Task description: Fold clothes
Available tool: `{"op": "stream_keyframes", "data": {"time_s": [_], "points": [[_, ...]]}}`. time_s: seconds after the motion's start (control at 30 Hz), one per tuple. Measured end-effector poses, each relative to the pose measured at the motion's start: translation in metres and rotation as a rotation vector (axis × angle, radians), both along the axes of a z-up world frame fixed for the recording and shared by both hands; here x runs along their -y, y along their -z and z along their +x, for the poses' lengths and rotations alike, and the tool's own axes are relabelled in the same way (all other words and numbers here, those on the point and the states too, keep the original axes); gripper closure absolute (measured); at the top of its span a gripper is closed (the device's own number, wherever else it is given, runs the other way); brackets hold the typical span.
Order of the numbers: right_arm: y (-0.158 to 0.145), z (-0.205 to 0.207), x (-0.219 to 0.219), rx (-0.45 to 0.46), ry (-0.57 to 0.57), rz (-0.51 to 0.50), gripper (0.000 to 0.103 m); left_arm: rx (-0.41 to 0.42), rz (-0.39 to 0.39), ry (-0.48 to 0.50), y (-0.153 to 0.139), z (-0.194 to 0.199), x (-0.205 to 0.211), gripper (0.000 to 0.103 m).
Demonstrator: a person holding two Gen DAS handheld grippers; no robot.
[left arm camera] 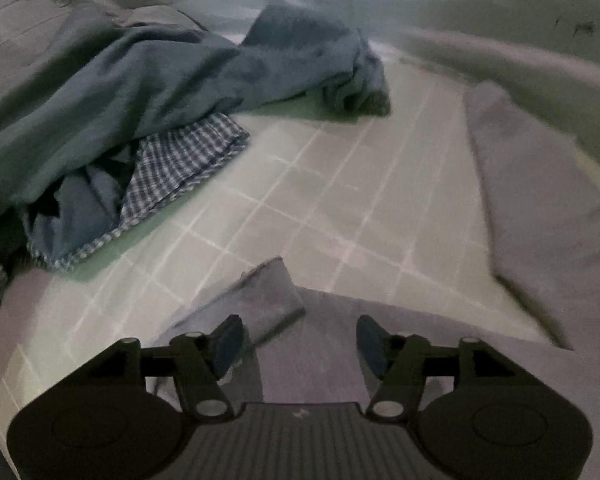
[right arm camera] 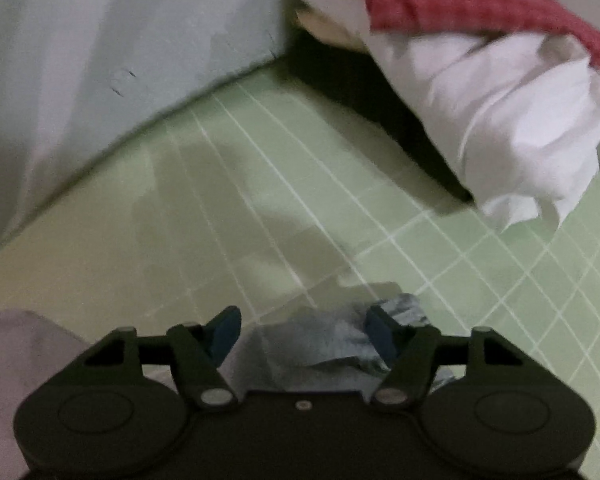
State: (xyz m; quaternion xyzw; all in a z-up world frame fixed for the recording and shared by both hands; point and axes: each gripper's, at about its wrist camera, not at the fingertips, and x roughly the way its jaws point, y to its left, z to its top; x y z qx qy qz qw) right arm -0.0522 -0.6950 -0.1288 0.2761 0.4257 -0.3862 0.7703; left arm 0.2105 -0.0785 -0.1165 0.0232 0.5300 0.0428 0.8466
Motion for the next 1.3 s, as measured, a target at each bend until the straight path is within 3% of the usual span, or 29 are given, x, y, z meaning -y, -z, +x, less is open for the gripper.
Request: {"op": "stream_keyframes", "data": {"time_s": [0.1,0.2,0.27,0.3,0.33,0.37,0.4,0.43,0.6,0.73,0.87,1.0,1.13,1.3], "points": [[0.012,0.009,0.005,-0.053,0.037,0.038,0.029,-0.012,-0.004,-0.024,0.007,0.008,-0.004,0.028],[0.013,0.01,0.002,-0.064,0.075,0.03,0.03,-0.007,-0.047,-0.064,0.01,0.013,-0.013,0.027],[0.013,0.007,0.0,-0.064,0.111,0.025,0.037,0.009,-0.065,-0.084,0.01,0.012,-0.018,0.03],[0.013,0.005,-0.001,-0.066,0.128,0.019,0.047,0.021,-0.065,-0.087,0.01,0.011,-0.019,0.033],[0.012,0.002,-0.001,-0.074,0.139,0.004,0.06,0.035,-0.057,-0.084,0.009,0.009,-0.018,0.044],[0.011,-0.001,-0.002,-0.076,0.147,-0.008,0.068,0.048,-0.052,-0.084,0.008,0.008,-0.018,0.062],[0.008,-0.004,-0.001,-0.062,0.152,-0.011,0.091,0.057,-0.047,-0.09,0.006,0.007,-0.019,0.074],[0.005,-0.009,0.0,-0.038,0.16,-0.011,0.096,0.064,-0.05,-0.102,0.005,0.006,-0.021,0.1],[-0.035,-0.049,-0.008,0.127,0.221,-0.091,0.101,0.157,-0.126,-0.157,-0.022,-0.006,-0.042,0.099],[-0.087,-0.099,-0.03,0.254,0.247,-0.203,0.101,0.293,-0.072,-0.177,-0.067,-0.035,-0.063,0.099],[-0.117,-0.157,-0.063,0.276,0.245,-0.29,0.101,0.366,-0.1,-0.245,-0.095,-0.075,-0.097,0.099],[-0.098,-0.201,-0.086,0.196,0.226,-0.25,0.101,0.335,-0.102,-0.271,-0.09,-0.112,-0.112,0.099],[-0.055,-0.223,-0.093,0.222,0.253,-0.025,0.101,0.224,-0.185,-0.251,-0.057,-0.135,-0.1,0.099],[-0.013,-0.19,-0.112,0.168,0.14,0.118,0.101,0.114,-0.241,-0.141,-0.023,-0.148,-0.051,0.099]]}}
